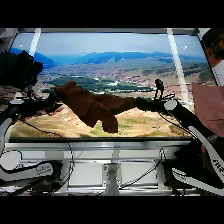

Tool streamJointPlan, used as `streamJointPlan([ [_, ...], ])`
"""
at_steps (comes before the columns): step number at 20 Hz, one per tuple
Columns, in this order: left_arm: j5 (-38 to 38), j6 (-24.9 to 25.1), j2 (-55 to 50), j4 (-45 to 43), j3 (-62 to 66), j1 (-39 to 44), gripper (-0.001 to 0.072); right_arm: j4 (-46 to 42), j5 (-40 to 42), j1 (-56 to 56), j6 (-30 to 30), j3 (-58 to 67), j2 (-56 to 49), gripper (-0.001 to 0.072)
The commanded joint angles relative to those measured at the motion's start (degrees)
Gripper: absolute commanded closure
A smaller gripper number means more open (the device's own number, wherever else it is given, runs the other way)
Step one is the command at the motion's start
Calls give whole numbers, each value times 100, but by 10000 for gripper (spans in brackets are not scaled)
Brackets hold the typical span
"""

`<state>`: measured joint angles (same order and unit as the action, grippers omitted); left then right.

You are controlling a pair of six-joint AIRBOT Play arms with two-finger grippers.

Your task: Fold the clothes and pants, and hang the long-sleeved shirts on hangers.

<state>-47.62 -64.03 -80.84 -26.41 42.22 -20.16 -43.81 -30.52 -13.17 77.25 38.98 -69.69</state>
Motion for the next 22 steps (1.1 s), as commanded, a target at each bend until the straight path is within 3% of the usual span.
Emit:
streamJointPlan([
  [1,-20,365,-269,715,-4,92,239,2,9,-2,2,7,2,692],
  [2,-17,588,-306,901,-4,166,309,2,7,-2,2,7,4,692],
  [4,-17,813,-330,1276,-2,299,658,2,2,-2,2,7,4,692],
  [5,-24,1005,-321,1523,4,341,688,2,9,-2,2,7,4,693],
  [8,-393,1871,-308,2935,7,306,688,-146,190,-2,-42,7,7,692],
  [12,-1768,2743,-120,4999,70,-83,689,-155,706,66,-44,9,326,692],
  [16,-2610,2761,330,5668,356,-612,690,-238,1165,651,-42,7,1117,693],
  [19,-2610,2761,927,5668,466,-876,690,-361,1174,1187,-50,9,1749,693],
  [22,-2597,2761,1473,5871,560,-999,690,-518,1036,1390,-466,212,2245,693],
])
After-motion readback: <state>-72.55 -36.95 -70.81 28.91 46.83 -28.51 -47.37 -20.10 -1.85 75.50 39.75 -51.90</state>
